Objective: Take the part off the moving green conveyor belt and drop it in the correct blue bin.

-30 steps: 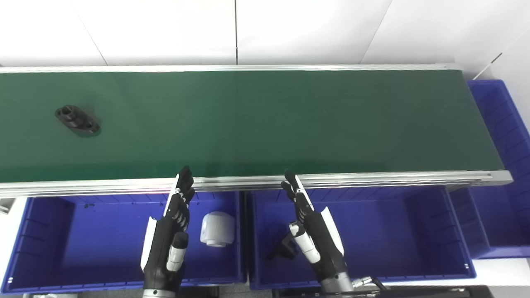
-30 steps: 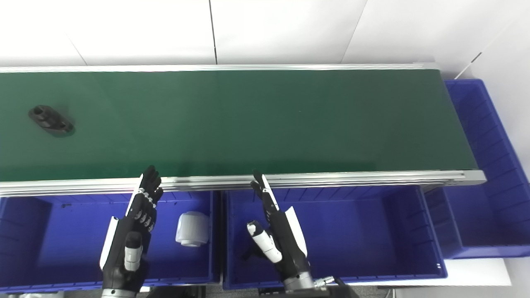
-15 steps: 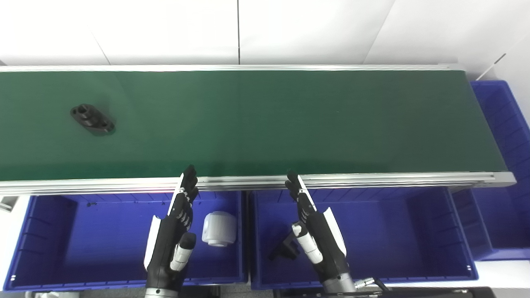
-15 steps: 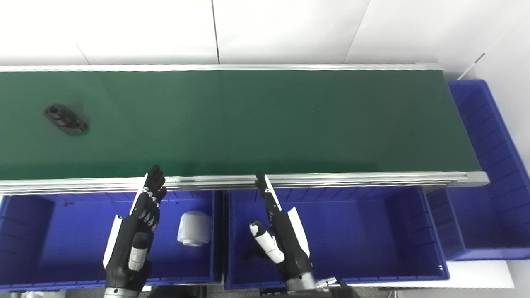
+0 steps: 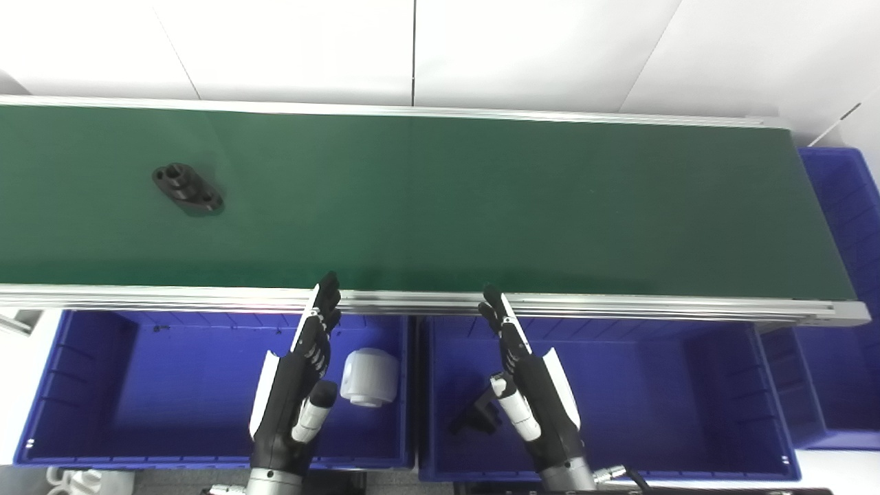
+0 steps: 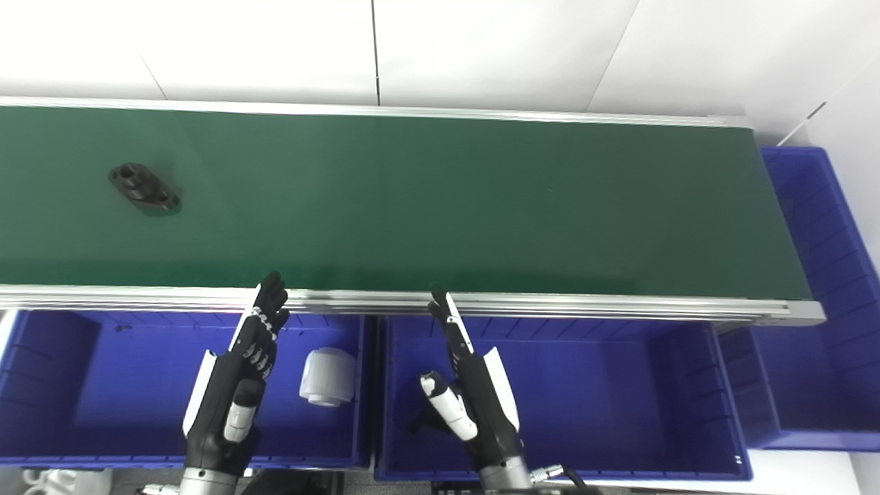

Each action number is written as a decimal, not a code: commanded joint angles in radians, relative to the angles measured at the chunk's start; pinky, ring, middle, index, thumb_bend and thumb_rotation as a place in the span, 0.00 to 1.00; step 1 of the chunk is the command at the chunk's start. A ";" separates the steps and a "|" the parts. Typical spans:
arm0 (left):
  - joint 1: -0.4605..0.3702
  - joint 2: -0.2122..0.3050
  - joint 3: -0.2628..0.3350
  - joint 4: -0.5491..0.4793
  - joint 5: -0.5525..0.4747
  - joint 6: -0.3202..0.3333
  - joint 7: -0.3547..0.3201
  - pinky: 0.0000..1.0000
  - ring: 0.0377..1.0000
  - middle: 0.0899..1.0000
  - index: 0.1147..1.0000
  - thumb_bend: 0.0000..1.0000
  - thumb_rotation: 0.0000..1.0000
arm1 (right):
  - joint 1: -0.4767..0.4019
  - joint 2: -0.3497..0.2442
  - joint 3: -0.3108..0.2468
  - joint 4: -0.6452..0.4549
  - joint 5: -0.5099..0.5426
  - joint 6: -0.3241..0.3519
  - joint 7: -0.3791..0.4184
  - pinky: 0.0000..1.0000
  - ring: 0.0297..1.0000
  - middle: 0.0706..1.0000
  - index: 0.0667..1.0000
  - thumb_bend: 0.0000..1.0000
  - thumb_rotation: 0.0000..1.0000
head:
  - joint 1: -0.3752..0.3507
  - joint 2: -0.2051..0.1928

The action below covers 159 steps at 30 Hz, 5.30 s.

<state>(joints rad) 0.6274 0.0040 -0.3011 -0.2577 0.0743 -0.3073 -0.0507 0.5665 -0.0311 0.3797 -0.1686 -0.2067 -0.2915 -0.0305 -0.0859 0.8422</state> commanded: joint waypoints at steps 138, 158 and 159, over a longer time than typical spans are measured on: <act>-0.098 -0.015 -0.038 0.221 0.013 -0.161 -0.003 1.00 1.00 1.00 1.00 0.84 0.83 | -0.705 0.008 -0.162 -0.060 -0.597 0.485 0.082 0.53 0.65 0.74 0.80 0.88 0.45 | 0.082 -0.235; -0.090 -0.016 -0.052 0.206 0.013 -0.159 -0.005 1.00 1.00 1.00 1.00 0.86 0.83 | -0.880 -0.031 0.028 0.130 -0.851 0.598 0.159 0.47 0.59 0.70 0.80 0.88 0.51 | 0.094 -0.225; -0.090 -0.016 -0.052 0.204 0.014 -0.160 -0.004 1.00 1.00 1.00 1.00 0.85 0.83 | -0.887 -0.029 0.032 0.143 -0.860 0.601 0.157 0.46 0.58 0.69 0.79 0.89 0.50 | 0.095 -0.218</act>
<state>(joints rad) 0.5327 -0.0088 -0.3459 -0.0196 0.0853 -0.4267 -0.0501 -0.2736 -0.0696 0.4061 -0.0192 -1.0475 0.2955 0.1462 0.0092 0.6243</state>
